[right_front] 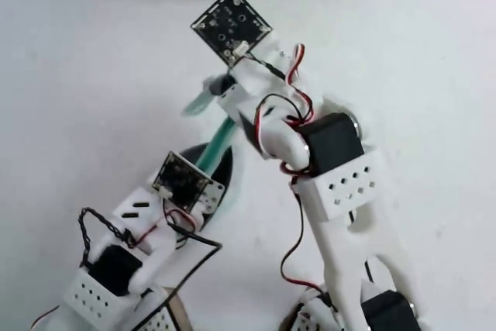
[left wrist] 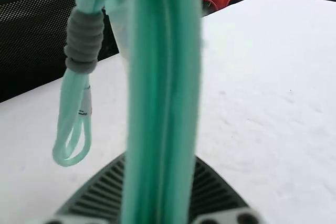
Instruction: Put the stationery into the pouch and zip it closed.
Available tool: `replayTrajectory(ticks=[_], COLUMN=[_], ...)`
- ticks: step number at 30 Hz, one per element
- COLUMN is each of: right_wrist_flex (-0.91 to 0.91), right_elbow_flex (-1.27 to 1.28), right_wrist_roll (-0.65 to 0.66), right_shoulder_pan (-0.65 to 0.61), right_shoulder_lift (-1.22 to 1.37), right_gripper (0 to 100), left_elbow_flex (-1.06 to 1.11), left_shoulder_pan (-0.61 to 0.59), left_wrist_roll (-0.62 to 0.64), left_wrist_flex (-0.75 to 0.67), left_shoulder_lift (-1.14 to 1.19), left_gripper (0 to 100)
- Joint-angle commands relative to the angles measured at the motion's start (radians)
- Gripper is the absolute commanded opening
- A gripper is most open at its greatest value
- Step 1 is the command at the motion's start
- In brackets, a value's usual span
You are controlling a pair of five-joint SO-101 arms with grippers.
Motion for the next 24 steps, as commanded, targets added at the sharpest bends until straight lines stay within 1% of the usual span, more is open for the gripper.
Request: replayTrajectory(ticks=[1,7,16,24], right_wrist_flex=[-0.067,-0.157,-0.343,-0.39], right_elbow_flex=[0.038,0.115,0.198,0.206], right_wrist_roll=[0.017,0.017,0.009,0.008], right_shoulder_pan=[0.088,0.108,0.137,0.189], right_shoulder_lift=[0.018,0.019,0.019,0.021], right_gripper=[1.8,1.8,1.8,1.8], left_elbow_flex=[-0.006,-0.005,-0.005,-0.023], left_shoulder_pan=[0.005,0.007,0.012,0.013], left_wrist_roll=[-0.011,-0.011,-0.011,-0.011], left_wrist_flex=[0.003,0.003,0.005,0.035], left_shoulder_lift=[-0.007,-0.007,-0.007,-0.007], left_gripper=[2,2,2,2])
